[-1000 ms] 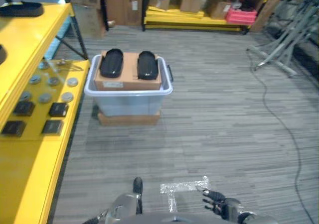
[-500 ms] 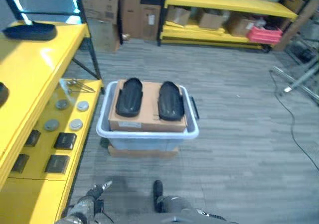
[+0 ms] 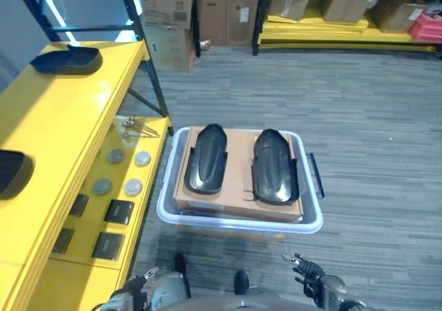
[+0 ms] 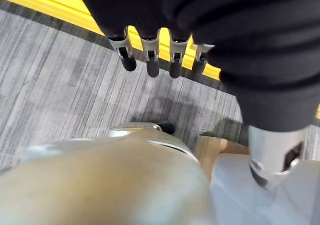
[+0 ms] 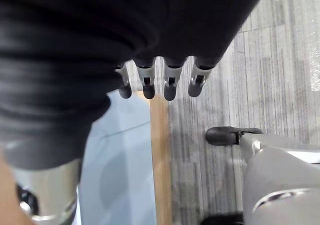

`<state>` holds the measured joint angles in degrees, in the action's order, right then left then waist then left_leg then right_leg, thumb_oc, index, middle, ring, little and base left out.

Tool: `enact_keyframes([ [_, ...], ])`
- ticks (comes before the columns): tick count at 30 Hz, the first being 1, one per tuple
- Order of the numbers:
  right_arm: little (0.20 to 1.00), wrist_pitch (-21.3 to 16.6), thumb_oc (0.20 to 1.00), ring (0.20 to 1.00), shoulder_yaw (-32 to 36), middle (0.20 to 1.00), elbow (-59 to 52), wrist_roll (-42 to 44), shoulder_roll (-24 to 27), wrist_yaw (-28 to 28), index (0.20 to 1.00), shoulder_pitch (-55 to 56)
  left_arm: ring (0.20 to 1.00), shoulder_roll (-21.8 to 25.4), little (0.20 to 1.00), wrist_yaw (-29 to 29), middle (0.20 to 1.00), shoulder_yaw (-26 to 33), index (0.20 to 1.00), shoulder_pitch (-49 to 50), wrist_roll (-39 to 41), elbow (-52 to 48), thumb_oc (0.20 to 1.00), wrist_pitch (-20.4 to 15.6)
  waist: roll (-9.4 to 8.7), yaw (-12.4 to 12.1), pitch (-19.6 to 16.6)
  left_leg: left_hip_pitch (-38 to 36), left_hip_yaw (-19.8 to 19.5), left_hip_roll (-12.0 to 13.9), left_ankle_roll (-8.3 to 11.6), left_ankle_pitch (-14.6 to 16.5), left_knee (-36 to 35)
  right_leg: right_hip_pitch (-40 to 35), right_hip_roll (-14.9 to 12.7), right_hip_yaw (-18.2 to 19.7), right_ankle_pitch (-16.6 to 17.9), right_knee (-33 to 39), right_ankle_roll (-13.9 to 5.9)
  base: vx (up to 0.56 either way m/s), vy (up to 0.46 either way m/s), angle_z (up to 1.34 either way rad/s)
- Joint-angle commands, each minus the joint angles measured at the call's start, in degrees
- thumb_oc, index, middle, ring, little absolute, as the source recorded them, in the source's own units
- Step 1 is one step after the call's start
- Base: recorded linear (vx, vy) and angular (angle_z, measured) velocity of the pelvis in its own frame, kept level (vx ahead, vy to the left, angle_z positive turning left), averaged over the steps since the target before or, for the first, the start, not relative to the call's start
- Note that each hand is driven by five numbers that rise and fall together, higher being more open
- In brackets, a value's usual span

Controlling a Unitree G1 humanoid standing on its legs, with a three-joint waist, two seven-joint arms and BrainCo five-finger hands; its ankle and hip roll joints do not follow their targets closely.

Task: Move parts from the plastic box to the shelf.

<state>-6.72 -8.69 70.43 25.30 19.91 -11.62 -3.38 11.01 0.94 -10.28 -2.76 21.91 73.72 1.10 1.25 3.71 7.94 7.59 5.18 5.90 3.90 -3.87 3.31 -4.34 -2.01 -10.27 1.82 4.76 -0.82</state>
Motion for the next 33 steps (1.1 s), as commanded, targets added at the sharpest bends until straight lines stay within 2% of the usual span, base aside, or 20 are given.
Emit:
enact_keyframes([
  [1,1.000,-5.57,1.000,1.000,2.25,1.000,0.31,1.93,0.15,1.11,1.000,0.57,1.000,1.43,1.000,1.45,1.000,-1.80,1.000,-2.47,-2.08,2.42,1.000,-2.17,-1.62,-1.33,-1.10,-6.94,0.11,-2.21,-0.44,1.23,-3.50,3.95,-4.85,-0.64,3.76,-0.86,-5.43,0.05,0.069,0.12],
  [2,1.000,-6.10,1.000,1.000,2.23,1.000,0.02,2.06,0.19,1.33,1.000,0.86,1.000,1.73,1.000,1.48,1.000,-1.66,1.000,-2.37,-1.98,2.39,1.000,-2.14,-1.67,-1.27,-1.20,-7.13,0.23,-2.40,-0.51,1.26,-3.86,3.93,-4.83,-0.63,3.75,-0.87,-5.50,0.05,0.085,0.08],
  [4,1.000,-9.54,1.000,1.000,2.57,1.000,-2.33,3.24,0.68,3.68,1.000,2.29,1.000,3.31,1.000,1.02,1.000,-1.19,1.000,-1.95,-3.42,1.98,1.000,-1.44,-1.92,-0.88,-1.51,-7.74,1.15,-3.00,-1.28,1.11,-5.32,4.48,-4.54,-0.37,2.92,-3.01,-5.79,0.02,0.109,-0.08],
  [6,1.000,-11.16,1.000,1.000,3.62,1.000,-8.18,2.77,2.05,6.02,1.000,3.90,1.000,4.25,1.000,0.62,1.000,-1.73,1.000,-2.06,-6.14,1.43,1.000,0.40,-2.31,0.59,-1.22,-7.70,2.25,-3.06,-2.37,1.35,-5.07,6.98,-4.11,0.78,1.60,-7.48,-5.81,-0.04,0.103,-0.22],
  [7,1.000,-11.12,1.000,1.000,3.63,1.000,-8.24,2.75,2.06,6.05,1.000,3.95,1.000,4.25,1.000,0.62,1.000,-1.74,1.000,-2.05,-6.14,1.42,1.000,0.41,-2.30,0.55,-1.26,-7.66,2.28,-3.05,-2.37,1.38,-5.04,7.06,-4.11,0.81,1.57,-7.56,-5.81,-0.07,0.060,-0.27],
  [9,1.000,-13.22,1.000,1.000,4.51,1.000,-13.36,2.33,3.45,6.91,1.000,4.63,1.000,4.94,1.000,0.80,1.000,-2.38,1.000,-2.04,-7.19,1.26,1.000,0.50,-2.50,2.23,-0.52,-7.84,2.26,-2.38,-2.79,2.06,-4.30,9.51,-4.37,3.32,1.63,-9.97,-6.29,-0.08,0.009,-0.21],
  [11,1.000,-12.52,1.000,1.000,5.94,1.000,-20.29,3.13,5.18,7.18,1.000,6.01,1.000,5.67,1.000,1.51,1.000,-2.58,1.000,-1.37,-5.47,0.90,1.000,-0.44,-2.47,3.78,-0.09,-7.99,2.70,-1.76,-3.08,2.64,-3.63,10.13,-4.38,5.70,0.70,-11.67,-6.37,-0.05,-0.031,-0.05],
  [12,1.000,-12.61,1.000,1.000,6.24,1.000,-21.75,2.49,5.55,7.17,1.000,6.32,1.000,5.92,1.000,1.81,1.000,-2.31,1.000,-1.11,-4.67,0.76,1.000,-0.89,-2.46,3.90,-0.05,-8.04,3.23,-1.48,-3.04,2.58,-3.53,10.09,-4.80,5.33,0.58,-12.07,-6.50,-0.10,-0.106,0.06],
  [13,1.000,-12.44,1.000,1.000,6.01,1.000,-25.86,0.79,6.35,6.75,1.000,6.59,1.000,6.71,1.000,2.16,1.000,-1.17,1.000,-0.36,-2.21,0.10,1.000,-1.55,-2.22,3.36,-0.10,-8.00,5.44,-0.08,-2.73,1.74,-3.46,10.14,-6.79,3.56,0.35,-13.85,-7.18,-0.12,-0.166,0.05],
  [14,1.000,-12.67,1.000,1.000,5.66,1.000,-28.36,0.14,6.73,6.84,1.000,6.74,1.000,7.08,1.000,2.12,1.000,-0.47,1.000,-0.23,-1.48,-0.39,1.000,-1.85,-2.26,3.18,-0.02,-7.84,5.84,0.37,-2.73,1.71,-3.23,10.17,-7.34,3.35,0.25,-13.76,-7.40,-0.12,-0.204,-0.11],
  [20,1.000,-12.86,1.000,1.000,7.36,1.000,-42.03,-1.02,8.85,7.67,1.000,7.94,1.000,6.53,1.000,0.68,1.000,1.30,1.000,1.66,-2.62,-2.75,1.000,-0.85,-3.34,3.07,-0.55,-6.71,6.88,1.80,-0.84,1.47,-1.99,6.35,-7.11,1.11,1.97,-5.16,-7.11,0.03,-0.211,-0.39],
  [25,1.000,-8.35,1.000,1.000,8.75,1.000,-51.11,-4.49,12.48,10.48,1.000,5.42,1.000,3.23,1.000,0.19,1.000,-0.07,1.000,3.01,-3.88,-3.00,1.000,-1.77,-2.69,2.93,-0.43,-6.54,7.27,2.42,0.31,0.48,-3.81,4.84,-6.51,0.29,2.91,-0.85,-6.78,0.06,-0.046,-0.15],
  [28,1.000,-5.03,1.000,1.000,8.80,1.000,-51.94,-8.11,14.85,13.03,1.000,1.79,1.000,2.08,1.000,0.25,1.000,-1.85,1.000,2.90,-3.53,-4.09,1.000,-2.76,-2.12,2.10,0.46,-5.91,6.21,1.91,0.72,-0.20,-5.42,5.60,-6.67,0.09,3.40,-0.03,-6.98,-0.01,0.026,-0.04],
  [29,1.000,-1.91,1.000,1.000,6.25,1.000,-48.12,-8.71,17.55,16.53,1.000,-4.63,1.000,2.24,1.000,-0.11,1.000,-4.38,1.000,1.66,-2.54,-5.33,1.000,-3.59,-1.78,-0.10,2.19,-4.33,4.59,1.17,0.77,-0.93,-6.61,6.86,-7.01,-0.61,3.96,0.24,-7.18,-0.11,0.017,0.09],
  [30,1.000,-1.73,1.000,1.000,5.95,1.000,-47.50,-8.60,17.76,16.87,1.000,-5.46,1.000,2.28,1.000,-0.12,1.000,-4.61,1.000,1.47,-2.52,-5.38,1.000,-3.58,-1.74,-0.29,2.38,-4.10,4.39,1.11,0.78,-1.01,-6.68,7.01,-7.05,-0.73,4.01,0.23,-7.20,-0.21,-0.004,0.34],
  [31,1.000,-0.52,1.000,1.000,3.56,1.000,-42.88,-8.44,19.32,20.10,1.000,-11.74,1.000,3.11,1.000,-0.36,1.000,-6.31,1.000,-0.11,-2.39,-5.15,1.000,-3.40,-1.60,-2.08,3.92,-2.28,2.91,0.55,0.94,-1.48,-7.09,8.24,-7.40,-1.55,4.37,0.24,-7.40,-0.15,-0.024,0.40],
  [33,1.000,-0.10,1.000,1.000,1.36,1.000,-38.86,-10.30,20.26,23.77,1.000,-17.08,1.000,3.95,1.000,-0.80,1.000,-7.24,1.000,-1.57,-2.16,-4.60,1.000,-3.22,-1.47,-2.96,5.11,-0.96,1.95,0.11,0.98,-1.73,-7.38,9.25,-7.59,-2.04,4.58,0.24,-7.49,-0.15,-0.019,0.39],
])
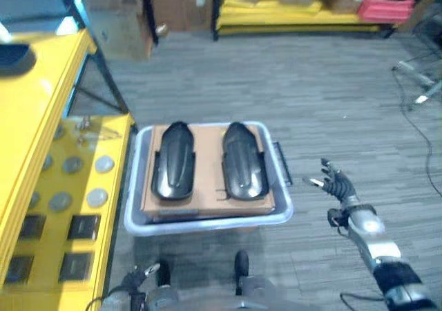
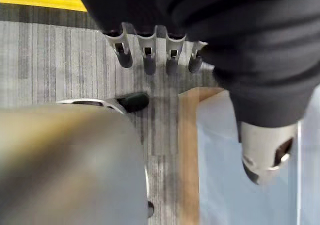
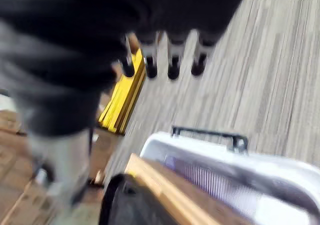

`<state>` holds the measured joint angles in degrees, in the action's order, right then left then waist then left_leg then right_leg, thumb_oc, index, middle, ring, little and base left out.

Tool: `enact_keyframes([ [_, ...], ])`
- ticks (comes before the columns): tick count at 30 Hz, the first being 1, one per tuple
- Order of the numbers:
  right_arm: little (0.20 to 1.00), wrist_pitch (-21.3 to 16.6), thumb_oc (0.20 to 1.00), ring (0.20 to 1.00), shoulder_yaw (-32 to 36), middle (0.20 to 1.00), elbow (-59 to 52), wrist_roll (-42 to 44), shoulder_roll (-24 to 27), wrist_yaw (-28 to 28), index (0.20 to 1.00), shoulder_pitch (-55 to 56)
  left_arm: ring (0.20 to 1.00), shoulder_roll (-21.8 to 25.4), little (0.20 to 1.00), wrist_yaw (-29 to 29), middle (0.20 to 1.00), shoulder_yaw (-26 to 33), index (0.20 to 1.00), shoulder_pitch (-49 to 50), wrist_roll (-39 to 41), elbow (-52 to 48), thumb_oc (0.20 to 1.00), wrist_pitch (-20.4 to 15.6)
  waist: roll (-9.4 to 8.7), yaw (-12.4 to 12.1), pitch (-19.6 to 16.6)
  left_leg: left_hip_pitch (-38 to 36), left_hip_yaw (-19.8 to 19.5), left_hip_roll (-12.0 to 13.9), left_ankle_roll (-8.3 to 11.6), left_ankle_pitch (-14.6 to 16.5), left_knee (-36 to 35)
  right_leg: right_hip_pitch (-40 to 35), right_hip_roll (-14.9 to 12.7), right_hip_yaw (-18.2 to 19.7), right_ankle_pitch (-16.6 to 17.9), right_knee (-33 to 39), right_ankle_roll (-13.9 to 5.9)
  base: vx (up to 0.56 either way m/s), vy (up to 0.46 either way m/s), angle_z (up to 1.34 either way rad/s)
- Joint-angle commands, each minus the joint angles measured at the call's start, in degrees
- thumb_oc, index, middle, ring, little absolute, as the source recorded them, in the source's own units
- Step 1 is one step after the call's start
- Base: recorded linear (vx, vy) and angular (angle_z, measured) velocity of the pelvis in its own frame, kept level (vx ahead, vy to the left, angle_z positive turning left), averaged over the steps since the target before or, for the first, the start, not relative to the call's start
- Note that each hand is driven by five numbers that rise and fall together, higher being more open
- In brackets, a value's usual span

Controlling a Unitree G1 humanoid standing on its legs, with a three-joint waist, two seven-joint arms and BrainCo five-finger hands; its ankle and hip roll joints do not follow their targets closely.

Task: Move parts from the plastic box to the shelf.

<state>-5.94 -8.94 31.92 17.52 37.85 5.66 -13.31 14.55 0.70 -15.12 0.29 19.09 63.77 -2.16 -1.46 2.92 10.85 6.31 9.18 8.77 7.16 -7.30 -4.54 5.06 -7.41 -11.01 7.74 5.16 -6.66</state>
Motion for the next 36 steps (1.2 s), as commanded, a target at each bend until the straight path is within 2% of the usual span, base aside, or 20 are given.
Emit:
enact_keyframes([
  [1,1.000,-0.74,1.000,1.000,-0.26,1.000,2.09,-5.14,3.11,8.60,1.000,-10.81,1.000,0.86,1.000,-0.96,1.000,-3.01,1.000,-5.70,1.31,5.73,1.000,0.38,1.42,-2.71,3.05,1.15,-2.39,-3.04,-2.29,1.46,0.24,0.49,-2.31,-1.66,-1.16,-0.16,-1.73,-0.12,0.004,0.28],
  [5,1.000,1.28,1.000,1.000,-3.56,1.000,7.40,-6.64,6.56,10.05,1.000,-18.97,1.000,1.83,1.000,-2.72,1.000,-4.67,1.000,-7.54,2.12,5.56,1.000,0.27,2.15,-3.62,5.28,3.71,-3.28,-4.07,-2.29,0.66,-0.46,2.56,-2.66,-2.27,-0.59,-0.36,-2.08,-0.11,0.042,0.35],
  [9,1.000,8.69,1.000,1.000,-9.60,1.000,14.27,-11.55,9.25,5.88,1.000,-25.79,1.000,2.57,1.000,-4.33,1.000,-6.71,1.000,-9.32,4.01,4.53,1.000,-0.25,2.67,-4.62,7.57,6.20,-3.46,-5.20,-2.27,0.56,-0.46,4.61,-3.05,-2.89,0.05,-0.48,-2.63,-0.10,0.041,0.30],
  [11,1.000,14.99,1.000,1.000,-13.98,1.000,18.88,-14.84,9.04,5.89,1.000,-28.11,1.000,2.61,1.000,-4.78,1.000,-7.93,1.000,-10.00,4.27,4.05,1.000,-1.40,2.87,-5.31,8.38,6.96,-3.39,-5.42,-2.22,0.39,-0.46,5.12,-3.49,-3.45,0.41,-0.52,-2.87,-0.08,0.020,0.10],
  [12,1.000,15.26,1.000,1.000,-14.32,1.000,19.27,-14.82,8.97,6.16,1.000,-28.24,1.000,2.58,1.000,-4.79,1.000,-7.99,1.000,-10.03,4.28,4.04,1.000,-1.48,2.89,-5.35,8.41,7.00,-3.39,-5.42,-2.21,0.39,-0.46,5.13,-3.52,-3.50,0.42,-0.52,-2.89,-0.06,0.001,0.10],
  [13,1.000,17.11,1.000,1.000,-16.00,1.000,24.88,-15.55,7.87,8.31,1.000,-29.12,1.000,2.36,1.000,-5.07,1.000,-9.00,1.000,-10.52,4.84,4.23,1.000,-2.97,3.03,-6.00,8.56,7.33,-3.54,-5.52,-2.23,0.39,-0.46,5.19,-3.88,-4.09,0.53,-0.56,-3.02,-0.04,-0.003,0.09],
  [15,1.000,17.20,1.000,1.000,-16.06,1.000,29.13,-16.82,6.30,9.44,1.000,-29.05,1.000,2.22,1.000,-5.29,1.000,-9.71,1.000,-10.93,5.21,4.37,1.000,-4.00,3.40,-6.38,8.42,7.41,-3.74,-5.63,-2.19,0.43,-0.46,5.15,-4.24,-4.39,0.67,-0.56,-3.20,-0.03,0.011,0.05],
  [18,1.000,19.71,1.000,1.000,-15.70,1.000,29.05,-19.37,4.21,8.87,1.000,-26.87,1.000,2.74,1.000,-5.26,1.000,-9.74,1.000,-11.15,5.53,3.61,1.000,-3.65,3.70,-6.15,8.28,7.32,-3.78,-5.72,-2.11,0.49,-0.46,5.20,-4.50,-4.07,0.80,-0.57,-3.41,-0.02,0.019,0.07],
  [19,0.573,20.46,0.573,0.573,-15.80,0.573,28.73,-19.97,3.81,8.20,0.573,-26.19,1.000,2.89,1.000,-5.30,1.000,-9.60,1.000,-11.26,5.52,3.46,1.000,-3.32,3.73,-6.02,8.25,7.30,-3.72,-5.73,-2.07,0.49,-0.46,5.23,-4.54,-3.97,0.85,-0.55,-3.46,-0.02,0.017,0.06],
  [20,0.498,20.86,0.498,0.498,-15.88,0.498,28.66,-20.13,3.57,7.88,0.498,-25.86,1.000,2.94,1.000,-5.31,1.000,-9.57,1.000,-11.32,5.51,3.41,1.000,-3.16,3.75,-5.96,8.21,7.28,-3.69,-5.72,-2.05,0.50,-0.46,5.23,-4.56,-3.94,0.87,-0.53,-3.47,0.00,0.000,0.00],
  [21,0.200,21.42,0.200,0.200,-16.25,0.200,28.82,-20.28,2.82,7.28,0.200,-24.85,1.000,3.09,1.000,-5.43,1.000,-9.51,1.000,-11.47,5.46,3.41,1.000,-2.81,3.77,-5.86,8.01,7.17,-3.65,-5.71,-2.06,0.54,-0.46,5.16,-4.60,-3.88,0.89,-0.46,-3.47,0.00,0.000,0.00],
  [25,0.200,20.24,0.200,0.200,-15.79,0.200,30.97,-16.25,0.48,8.57,0.200,-22.73,1.000,2.91,1.000,-5.59,1.000,-9.33,1.000,-11.51,5.01,3.97,1.000,-3.25,3.80,-5.99,7.26,6.77,-3.76,-5.59,-1.99,0.52,-0.46,4.56,-4.79,-4.07,0.92,-0.24,-3.44,0.00,0.000,0.00],
  [28,0.200,17.90,0.200,0.200,-13.99,0.200,32.65,-11.63,-0.93,9.86,0.200,-21.19,1.000,2.81,1.000,-5.49,1.000,-8.98,1.000,-11.37,4.15,4.54,1.000,-3.81,3.72,-6.18,6.35,6.13,-3.88,-5.47,-1.94,0.54,-0.46,3.75,-4.83,-4.33,0.82,-0.17,-3.39,-0.01,-0.037,0.00],
  [29,0.200,16.63,0.200,0.200,-12.82,0.200,32.85,-8.84,-1.60,10.37,0.200,-20.20,1.000,2.78,1.000,-5.19,1.000,-8.84,1.000,-11.04,3.82,4.71,1.000,-4.14,3.58,-6.23,5.75,5.66,-3.92,-5.37,-1.93,0.62,-0.46,3.19,-4.82,-4.46,0.70,-0.16,-3.38,0.02,-0.063,0.05],
  [30,0.200,12.40,0.200,0.200,-10.87,0.200,32.85,-2.79,-2.45,11.05,0.200,-18.64,1.000,2.81,1.000,-4.89,1.000,-8.34,1.000,-10.58,3.86,4.92,1.000,-4.35,3.38,-6.28,4.64,4.83,-3.92,-5.18,-1.85,0.70,-0.46,2.32,-4.79,-4.62,0.52,-0.16,-3.38,0.03,-0.076,0.05],
  [31,0.200,10.13,0.200,0.200,-9.43,0.200,32.27,1.02,-3.05,10.88,0.200,-17.82,1.000,2.89,1.000,-4.75,1.000,-7.86,1.000,-10.16,4.11,5.01,1.000,-4.80,3.23,-6.24,3.82,4.25,-3.88,-5.04,-1.81,0.80,-0.46,1.77,-4.72,-4.62,0.34,-0.16,-3.32,0.05,-0.060,0.04],
  [33,0.200,7.49,0.200,0.200,-7.39,0.200,30.55,1.61,-3.71,11.09,0.200,-16.22,1.000,2.97,1.000,-4.23,1.000,-6.97,1.000,-9.47,4.05,4.92,1.000,-5.60,2.99,-6.02,2.54,3.30,-3.70,-4.81,-1.77,0.94,-0.46,0.90,-4.53,-4.56,0.08,-0.16,-3.21,0.05,-0.037,0.01],
  [36,0.200,2.67,0.200,0.200,-4.67,0.200,24.51,-1.07,-3.56,15.17,0.200,-11.37,1.000,3.42,1.000,-3.08,1.000,-4.73,1.000,-7.95,5.25,2.71,1.000,-6.64,2.72,-5.52,-0.34,1.04,-2.83,-4.03,-1.52,1.10,-0.46,-1.23,-4.17,-4.72,-0.57,-0.16,-2.96,0.07,-0.023,-0.01],
])
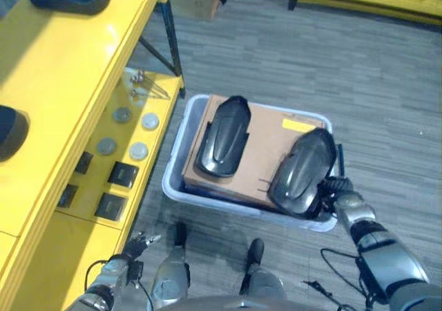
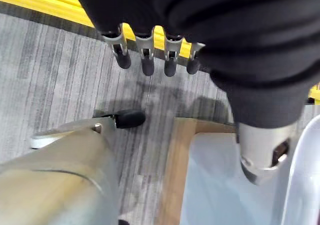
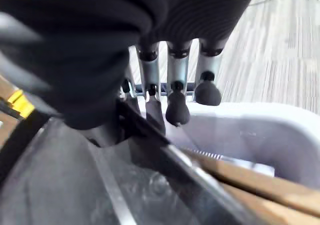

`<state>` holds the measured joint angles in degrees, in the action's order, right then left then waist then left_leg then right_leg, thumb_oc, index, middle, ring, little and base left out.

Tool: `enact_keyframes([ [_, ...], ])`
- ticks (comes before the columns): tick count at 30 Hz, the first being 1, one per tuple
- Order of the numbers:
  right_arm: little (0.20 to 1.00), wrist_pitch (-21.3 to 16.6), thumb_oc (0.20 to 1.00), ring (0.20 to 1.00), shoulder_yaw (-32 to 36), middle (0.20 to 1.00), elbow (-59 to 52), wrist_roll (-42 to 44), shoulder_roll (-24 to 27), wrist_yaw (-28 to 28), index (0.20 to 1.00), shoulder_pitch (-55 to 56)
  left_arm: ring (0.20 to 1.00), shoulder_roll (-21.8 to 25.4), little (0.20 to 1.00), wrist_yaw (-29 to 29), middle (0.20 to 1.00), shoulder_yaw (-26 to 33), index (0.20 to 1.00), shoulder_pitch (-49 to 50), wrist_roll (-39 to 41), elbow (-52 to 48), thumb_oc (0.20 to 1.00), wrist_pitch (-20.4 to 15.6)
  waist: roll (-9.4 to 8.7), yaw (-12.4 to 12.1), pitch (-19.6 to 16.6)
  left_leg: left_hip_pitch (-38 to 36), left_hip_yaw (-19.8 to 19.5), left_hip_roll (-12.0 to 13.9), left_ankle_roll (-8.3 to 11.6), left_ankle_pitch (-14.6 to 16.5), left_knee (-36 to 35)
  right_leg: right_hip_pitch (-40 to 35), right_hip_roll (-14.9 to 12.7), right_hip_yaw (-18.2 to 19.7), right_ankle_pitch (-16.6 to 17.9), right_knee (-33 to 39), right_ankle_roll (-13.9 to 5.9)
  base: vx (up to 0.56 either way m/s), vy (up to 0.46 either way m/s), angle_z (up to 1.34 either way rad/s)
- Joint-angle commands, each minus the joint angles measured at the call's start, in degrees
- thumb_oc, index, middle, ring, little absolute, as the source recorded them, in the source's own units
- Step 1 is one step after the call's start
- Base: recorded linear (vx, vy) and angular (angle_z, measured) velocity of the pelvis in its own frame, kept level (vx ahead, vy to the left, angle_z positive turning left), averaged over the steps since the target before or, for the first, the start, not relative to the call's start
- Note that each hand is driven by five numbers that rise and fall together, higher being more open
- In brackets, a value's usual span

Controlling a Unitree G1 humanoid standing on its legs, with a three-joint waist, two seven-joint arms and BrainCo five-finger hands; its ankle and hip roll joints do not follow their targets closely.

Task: Move parts from the plastic box to the shelf.

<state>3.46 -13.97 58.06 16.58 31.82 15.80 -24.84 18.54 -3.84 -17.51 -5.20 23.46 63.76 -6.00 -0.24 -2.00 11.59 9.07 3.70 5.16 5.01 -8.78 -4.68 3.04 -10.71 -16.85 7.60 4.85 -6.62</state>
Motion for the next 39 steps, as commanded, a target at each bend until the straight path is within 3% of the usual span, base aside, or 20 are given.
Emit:
enact_keyframes([
  [1,0.200,-7.80,0.200,0.200,1.00,0.200,-3.22,-0.60,2.68,5.95,0.200,1.38,1.000,-0.57,1.000,1.95,1.000,-1.54,1.000,-2.08,3.20,1.74,1.000,-2.80,1.48,-0.51,-1.72,-2.27,2.82,-0.17,0.69,2.56,-0.32,0.25,-0.80,1.00,-0.59,0.15,-2.93,0.05,-0.008,-0.02],
  [5,0.200,-11.82,0.200,0.200,4.91,0.200,-13.82,-9.51,4.05,12.27,0.200,8.21,1.000,1.73,1.000,5.20,1.000,4.25,1.000,0.48,4.01,-8.66,1.000,-1.99,1.36,-0.46,-4.96,-5.62,3.63,0.74,0.67,2.79,-0.32,-3.02,-0.36,0.36,-1.25,0.15,-2.66,0.08,-0.015,-0.03],
  [8,0.200,-11.93,0.200,0.200,8.29,0.200,-22.91,-18.04,7.93,15.47,0.200,11.99,1.000,4.64,1.000,6.82,1.000,7.55,1.000,2.28,5.88,-21.27,1.000,0.21,1.35,-0.45,-6.48,-7.45,3.81,1.42,0.50,2.92,-0.32,-4.94,0.00,0.15,-1.70,0.15,-2.47,0.01,-0.001,0.01],
  [10,0.200,-11.67,0.200,0.200,12.07,0.200,-33.40,-27.90,12.95,17.11,0.200,15.62,1.000,8.34,1.000,4.90,1.000,9.35,1.000,0.89,7.29,-35.16,1.000,1.77,0.95,0.49,-7.82,-9.09,3.87,1.77,0.25,3.39,-0.32,-6.56,0.49,0.27,-2.20,0.15,-2.27,0.00,0.000,0.00],
  [14,0.200,-10.92,0.200,0.200,15.59,0.200,-42.67,-33.57,17.75,16.69,0.200,17.13,1.000,10.87,1.000,1.59,1.000,9.45,1.000,-1.46,7.00,-49.75,1.000,4.99,0.26,1.15,-8.95,-9.68,3.54,1.82,0.02,3.74,-0.32,-7.11,0.69,0.34,-2.36,0.11,-2.33,0.00,0.000,0.00],
  [17,0.200,-10.44,0.200,0.200,16.37,0.200,-46.52,-37.12,20.06,17.00,0.200,16.53,1.000,11.68,1.000,-0.81,1.000,8.87,1.000,-2.83,7.49,-55.51,1.000,5.28,-0.14,1.26,-9.43,-9.95,3.42,1.76,-0.13,4.00,-0.32,-7.37,0.82,0.45,-2.49,0.11,-2.36,0.00,0.000,-0.01],
  [19,0.200,-8.55,0.200,0.200,15.07,0.200,-51.29,-39.50,22.97,17.52,0.200,12.69,1.000,11.97,1.000,-2.93,1.000,5.75,1.000,-6.38,8.99,-61.09,1.000,5.96,-0.68,1.70,-10.23,-10.34,3.45,1.80,-0.19,4.41,-0.32,-7.53,1.08,0.76,-2.67,0.10,-2.36,0.00,0.000,0.00],
  [23,0.200,-6.59,0.200,0.200,13.13,0.200,-53.66,-39.42,23.92,18.31,0.200,8.55,1.000,11.06,1.000,-2.32,1.000,2.92,1.000,-9.29,12.05,-63.67,1.000,7.16,-0.74,2.09,-10.64,-10.74,3.57,1.79,-0.28,4.85,-0.32,-7.62,1.27,1.15,-2.81,0.10,-2.38,0.01,0.026,-0.03],
  [29,0.200,-5.81,0.200,0.200,7.96,0.200,-59.31,-37.86,19.52,18.16,0.200,1.84,1.000,5.34,1.000,2.87,1.000,-4.40,1.000,-15.70,14.56,-62.98,1.000,8.17,-0.42,3.68,-11.45,-11.62,4.33,1.94,-0.40,5.68,-0.32,-7.73,1.46,2.16,-3.23,0.07,-2.50,0.01,0.032,-0.12],
  [39,0.200,-8.12,0.200,0.200,-0.93,0.200,-59.62,-37.42,12.38,15.34,0.200,-5.52,1.000,0.87,1.000,5.28,1.000,-8.90,1.000,-20.11,16.85,-60.94,1.000,9.33,-0.18,4.17,-11.80,-12.11,4.93,2.15,-0.45,6.05,-0.32,-7.59,1.49,2.94,-3.41,0.10,-2.52,0.02,0.019,-0.08],
])
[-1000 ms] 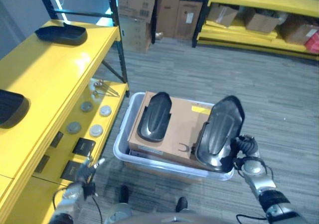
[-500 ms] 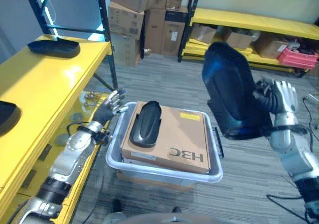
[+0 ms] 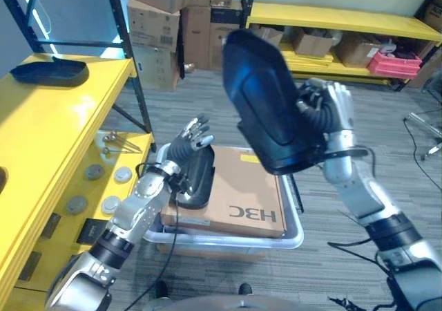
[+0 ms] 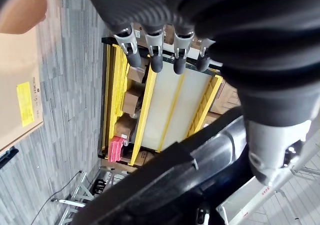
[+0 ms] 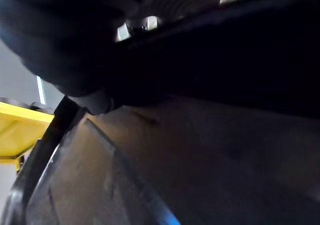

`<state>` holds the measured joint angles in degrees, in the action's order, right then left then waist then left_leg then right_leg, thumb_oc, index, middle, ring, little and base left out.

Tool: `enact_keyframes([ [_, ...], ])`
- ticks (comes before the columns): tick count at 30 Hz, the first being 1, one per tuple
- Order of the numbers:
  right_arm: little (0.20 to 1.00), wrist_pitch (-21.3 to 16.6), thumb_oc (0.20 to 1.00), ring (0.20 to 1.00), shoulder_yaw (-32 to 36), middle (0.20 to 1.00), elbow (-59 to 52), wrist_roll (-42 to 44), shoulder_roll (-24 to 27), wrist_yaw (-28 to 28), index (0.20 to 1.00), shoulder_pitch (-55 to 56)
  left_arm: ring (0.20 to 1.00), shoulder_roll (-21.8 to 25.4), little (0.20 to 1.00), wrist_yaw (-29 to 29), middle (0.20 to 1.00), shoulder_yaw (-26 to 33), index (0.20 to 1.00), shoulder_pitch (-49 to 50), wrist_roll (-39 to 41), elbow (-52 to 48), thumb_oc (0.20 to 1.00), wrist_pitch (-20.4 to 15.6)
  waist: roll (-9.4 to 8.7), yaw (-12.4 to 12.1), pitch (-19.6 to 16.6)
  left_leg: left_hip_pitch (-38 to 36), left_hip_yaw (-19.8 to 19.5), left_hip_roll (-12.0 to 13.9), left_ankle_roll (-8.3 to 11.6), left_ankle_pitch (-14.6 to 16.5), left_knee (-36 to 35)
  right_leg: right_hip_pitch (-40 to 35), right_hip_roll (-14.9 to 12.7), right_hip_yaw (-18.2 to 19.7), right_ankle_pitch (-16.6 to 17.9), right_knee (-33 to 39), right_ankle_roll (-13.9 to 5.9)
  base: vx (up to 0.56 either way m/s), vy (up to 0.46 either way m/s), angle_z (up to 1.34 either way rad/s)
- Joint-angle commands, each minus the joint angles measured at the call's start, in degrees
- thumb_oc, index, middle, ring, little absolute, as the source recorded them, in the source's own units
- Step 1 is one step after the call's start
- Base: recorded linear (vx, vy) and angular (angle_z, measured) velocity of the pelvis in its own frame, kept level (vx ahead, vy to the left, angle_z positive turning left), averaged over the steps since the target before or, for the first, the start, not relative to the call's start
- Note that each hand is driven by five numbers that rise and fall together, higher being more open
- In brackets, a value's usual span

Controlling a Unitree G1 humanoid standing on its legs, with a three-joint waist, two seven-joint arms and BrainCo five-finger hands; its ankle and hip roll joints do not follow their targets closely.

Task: Move parts from the plastic box to the shelf.

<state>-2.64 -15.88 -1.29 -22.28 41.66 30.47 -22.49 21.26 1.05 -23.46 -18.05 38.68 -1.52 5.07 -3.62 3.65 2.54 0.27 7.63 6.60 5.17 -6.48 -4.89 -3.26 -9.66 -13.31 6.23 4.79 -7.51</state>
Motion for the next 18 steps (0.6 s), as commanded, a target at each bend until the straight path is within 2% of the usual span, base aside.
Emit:
enact_keyframes([
  [1,0.200,-2.20,0.200,0.200,0.32,0.200,-0.85,1.47,2.01,0.07,0.200,-8.22,1.000,-2.10,1.000,0.63,1.000,-3.43,1.000,-7.39,1.95,4.28,1.000,-1.86,3.22,-1.49,-2.72,-3.32,1.00,0.71,-0.61,3.78,-0.11,-1.28,0.42,-0.51,-2.06,0.14,-1.63,0.00,0.000,0.00],
  [7,0.200,-4.94,0.200,0.200,-3.52,0.200,-2.16,5.87,-1.69,-2.99,0.200,-10.66,1.000,-2.75,1.000,2.31,1.000,-4.68,1.000,-8.31,1.19,3.38,1.000,0.11,3.35,-1.84,-2.81,-3.39,0.89,0.60,-0.74,3.82,-0.11,-1.36,0.25,-0.42,-2.14,0.14,-1.66,0.00,0.000,0.00],
  [13,0.200,-6.35,0.200,0.200,-5.80,0.200,-5.02,12.35,-5.28,-8.57,0.200,-10.79,1.000,-3.05,1.000,3.20,1.000,-4.91,1.000,-8.83,-1.37,4.14,1.000,0.25,3.33,-2.11,-2.78,-3.44,0.58,0.43,-0.88,3.87,-0.11,-1.39,0.16,-0.30,-2.19,0.08,-1.58,0.00,0.000,0.00],
  [17,0.200,-7.67,0.200,0.200,-7.85,0.200,-8.13,23.29,-9.64,-15.89,0.200,-8.84,1.000,-3.84,1.000,3.43,1.000,-4.86,1.000,-9.24,-0.97,5.14,1.000,-1.47,3.36,-2.10,-2.68,-3.56,0.53,0.45,-0.90,3.83,-0.11,-1.46,0.01,-0.22,-2.14,0.08,-1.55,0.00,0.000,0.00],
  [18,0.200,-7.67,0.200,0.200,-8.30,0.200,-8.84,24.56,-10.43,-16.91,0.200,-8.34,0.523,-3.98,0.523,3.58,0.523,-4.83,0.523,-9.21,-0.50,4.89,0.523,-1.64,3.35,-2.10,-2.66,-3.58,0.53,0.45,-0.91,3.83,-0.11,-1.47,-0.03,-0.24,-2.12,0.08,-1.55,0.00,0.000,0.00],
])
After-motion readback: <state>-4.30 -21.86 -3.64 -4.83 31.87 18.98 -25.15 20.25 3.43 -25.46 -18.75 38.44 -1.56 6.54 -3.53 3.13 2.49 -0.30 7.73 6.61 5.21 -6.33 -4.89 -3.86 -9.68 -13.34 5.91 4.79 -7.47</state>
